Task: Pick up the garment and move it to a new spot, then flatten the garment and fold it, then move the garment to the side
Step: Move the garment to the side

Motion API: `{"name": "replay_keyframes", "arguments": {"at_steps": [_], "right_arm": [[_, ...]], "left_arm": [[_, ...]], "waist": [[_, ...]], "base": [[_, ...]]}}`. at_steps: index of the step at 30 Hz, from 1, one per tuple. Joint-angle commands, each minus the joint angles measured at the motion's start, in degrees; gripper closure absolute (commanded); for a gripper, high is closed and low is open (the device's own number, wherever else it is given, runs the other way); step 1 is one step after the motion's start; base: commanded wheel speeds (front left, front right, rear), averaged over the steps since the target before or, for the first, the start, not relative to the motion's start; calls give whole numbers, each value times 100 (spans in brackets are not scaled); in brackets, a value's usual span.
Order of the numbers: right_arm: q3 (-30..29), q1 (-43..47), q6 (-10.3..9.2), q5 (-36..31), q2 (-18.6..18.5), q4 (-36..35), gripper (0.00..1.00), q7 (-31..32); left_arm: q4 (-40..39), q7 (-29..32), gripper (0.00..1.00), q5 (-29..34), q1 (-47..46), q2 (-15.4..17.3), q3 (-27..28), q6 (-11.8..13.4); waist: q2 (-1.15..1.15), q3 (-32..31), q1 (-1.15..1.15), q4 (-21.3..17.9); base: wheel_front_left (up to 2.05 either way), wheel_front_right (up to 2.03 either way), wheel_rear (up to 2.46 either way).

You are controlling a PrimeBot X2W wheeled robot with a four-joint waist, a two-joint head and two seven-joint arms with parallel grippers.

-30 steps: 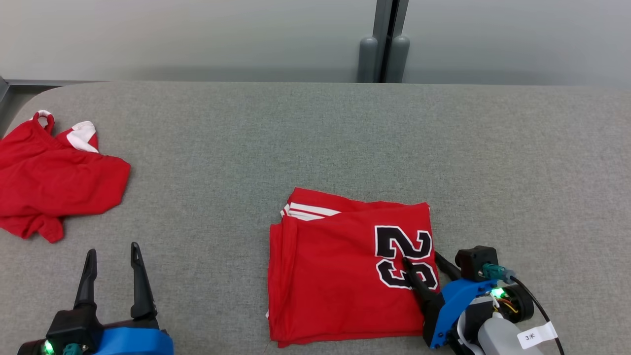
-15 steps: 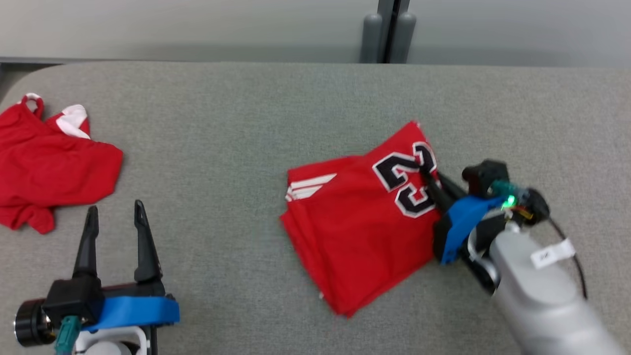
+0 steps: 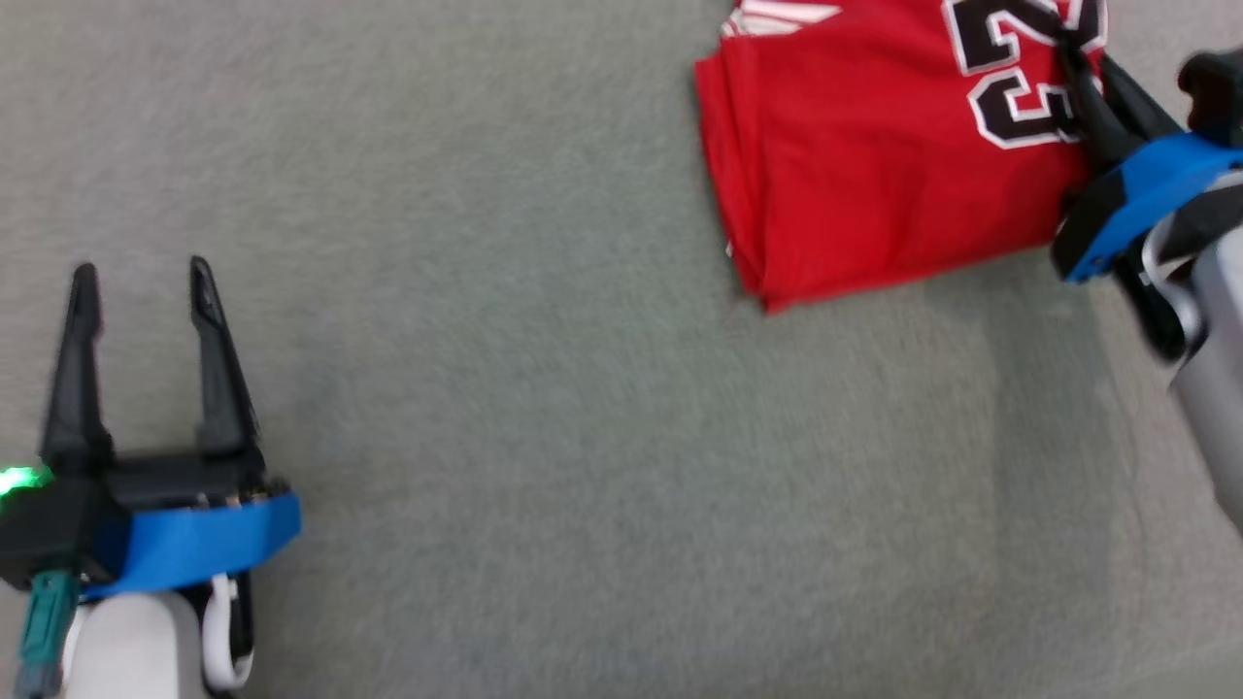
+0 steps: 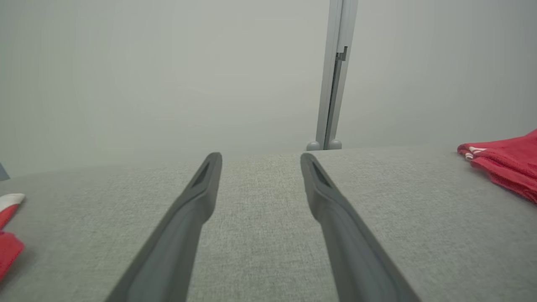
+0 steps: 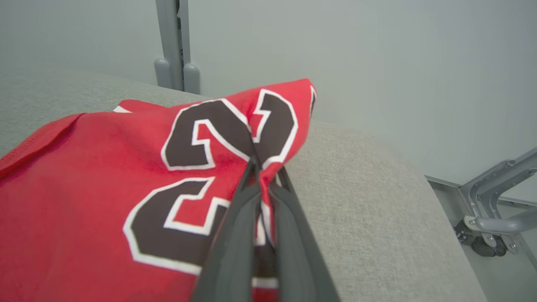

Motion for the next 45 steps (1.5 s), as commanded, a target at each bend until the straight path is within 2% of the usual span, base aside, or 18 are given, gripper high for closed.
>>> {"name": "replay_keyframes", "arguments": {"at_steps": [1, 6, 10, 16, 22, 23, 24, 25, 30, 35, 37, 45], "right_arm": [[-43, -172, 1, 51, -121, -44, 100, -65], [-151, -458, 1, 228, -456, -110, 100, -113], [-210, -733, 1, 134, -716, -57, 100, -88], [-54, -1342, 1, -49, -728, 239, 100, 47], [39, -1886, 0, -242, -630, 924, 100, 225], [9, -1938, 0, -294, -637, 1070, 89, 190], [-18, -2004, 0, -354, -648, 1194, 16, 121], [-24, -2058, 0, -426, -647, 1325, 0, 66], [-102, -2156, 1, -604, -556, 1785, 0, -283], [-254, -1835, 1, -639, -376, 1709, 0, -629], [-321, -1632, 1, -597, -286, 1500, 0, -669], [-679, -63, 1, -528, 236, -258, 0, -673]], "left_arm": [[-104, -15, 0, 68, -97, 100, 33, 6], [-488, -11, 0, 221, -145, 338, 71, -16], [-830, 99, 0, 301, -216, 480, 67, -34], [-1183, 246, 0, 284, -235, 610, 125, -25], [-1220, 261, 0, 238, -209, 588, 84, 24], [-1202, 249, 0, 220, -217, 576, 78, 34], [-1179, 241, 0, 210, -221, 570, 74, 35], [-1162, 226, 0, 210, -223, 564, 72, 48], [-939, 132, 0, 142, -155, 491, 60, 97], [-601, 31, 0, 36, 2, 370, 37, 151], [-468, 20, 0, -2, 81, 321, 38, 169], [35, -14, 0, -190, 514, 136, 93, 208]], "waist": [[-2, 108, -1, -123], [-2, 549, -1, -555], [-2, 793, -1, -727], [-2, 998, -1, -799], [-2, 1086, -1, -703], [-2, 1084, -1, -678], [-2, 1074, -1, -649], [-2, 1057, -1, -623], [-2, 824, -1, -511], [-2, 321, -1, -347], [-2, 112, -1, -247], [-2, -809, -1, 196]], "base": [[0, 0, 0], [0, 0, 0], [0, 0, 0], [0, 0, 0], [0, 0, 0], [0, 0, 0], [0, 0, 0], [0, 0, 0], [0, 0, 0], [0, 0, 0], [0, 0, 0], [0, 0, 0]]}}
